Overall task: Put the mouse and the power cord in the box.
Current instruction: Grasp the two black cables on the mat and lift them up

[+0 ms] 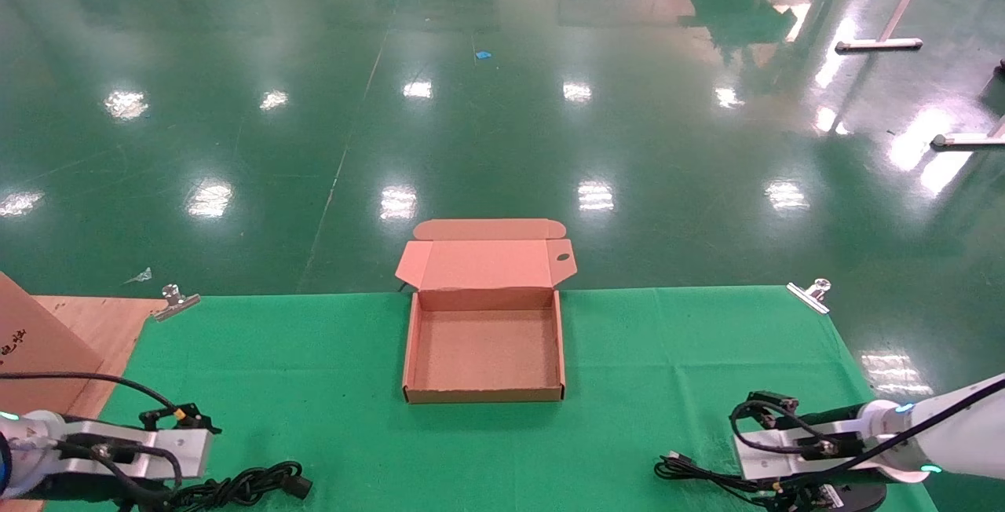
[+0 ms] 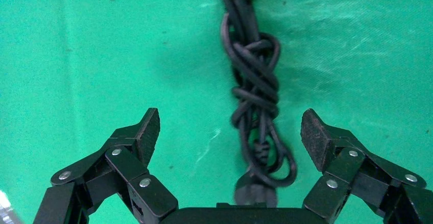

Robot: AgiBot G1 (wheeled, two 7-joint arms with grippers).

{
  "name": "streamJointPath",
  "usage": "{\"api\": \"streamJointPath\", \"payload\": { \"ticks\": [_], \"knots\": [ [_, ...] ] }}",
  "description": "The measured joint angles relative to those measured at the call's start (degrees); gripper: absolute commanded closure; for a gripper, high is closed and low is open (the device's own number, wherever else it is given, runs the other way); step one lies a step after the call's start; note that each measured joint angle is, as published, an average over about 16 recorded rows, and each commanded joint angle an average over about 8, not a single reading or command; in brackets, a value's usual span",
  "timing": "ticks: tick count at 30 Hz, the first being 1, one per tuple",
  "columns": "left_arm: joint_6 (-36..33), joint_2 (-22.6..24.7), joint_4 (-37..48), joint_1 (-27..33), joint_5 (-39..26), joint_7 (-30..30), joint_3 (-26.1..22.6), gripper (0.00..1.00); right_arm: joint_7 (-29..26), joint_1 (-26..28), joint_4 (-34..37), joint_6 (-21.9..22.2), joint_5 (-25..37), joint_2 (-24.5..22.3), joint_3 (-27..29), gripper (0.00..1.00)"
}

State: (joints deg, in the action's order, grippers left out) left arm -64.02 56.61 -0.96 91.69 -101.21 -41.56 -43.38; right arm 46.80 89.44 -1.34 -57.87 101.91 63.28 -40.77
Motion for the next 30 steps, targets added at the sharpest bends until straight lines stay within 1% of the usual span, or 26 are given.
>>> {"api": "streamJointPath", "payload": {
  "ticks": [8,9,10,16,17,18,30],
  "knots": [
    [2.2,1.7,0.7,-1.1,-0.4,1.3,-0.3,0.0,-0.9,-0.8,0.6,0.6,0.2,0.8,-0.1,0.01],
    [2.5,1.9,0.7,-1.2,-0.5,1.4,-0.4,0.0,-0.9,-0.9,0.7,0.7,0.2,0.9,-0.1,0.11],
    [2.7,2.0,0.7,-1.3,-0.6,1.5,-0.4,0.08,-0.9,-1.0,0.7,0.8,0.2,0.9,-0.1,0.23],
    [3.7,2.6,1.0,-1.8,-0.8,2.0,-0.5,0.83,-0.8,-1.5,0.8,1.2,0.3,1.0,-0.2,0.98],
    [3.8,2.7,1.0,-1.8,-0.8,2.0,-0.6,0.95,-0.7,-1.6,0.8,1.3,0.3,1.0,-0.2,1.0],
    [3.9,2.7,1.0,-1.9,-0.8,2.0,-0.6,1.0,-0.7,-1.7,0.9,1.3,0.3,1.0,-0.2,1.0],
    [3.1,2.5,0.7,-1.9,-0.6,1.2,-0.4,1.0,-0.5,-1.8,0.9,0.7,0.2,1.1,-0.2,1.0]
  ]
}}
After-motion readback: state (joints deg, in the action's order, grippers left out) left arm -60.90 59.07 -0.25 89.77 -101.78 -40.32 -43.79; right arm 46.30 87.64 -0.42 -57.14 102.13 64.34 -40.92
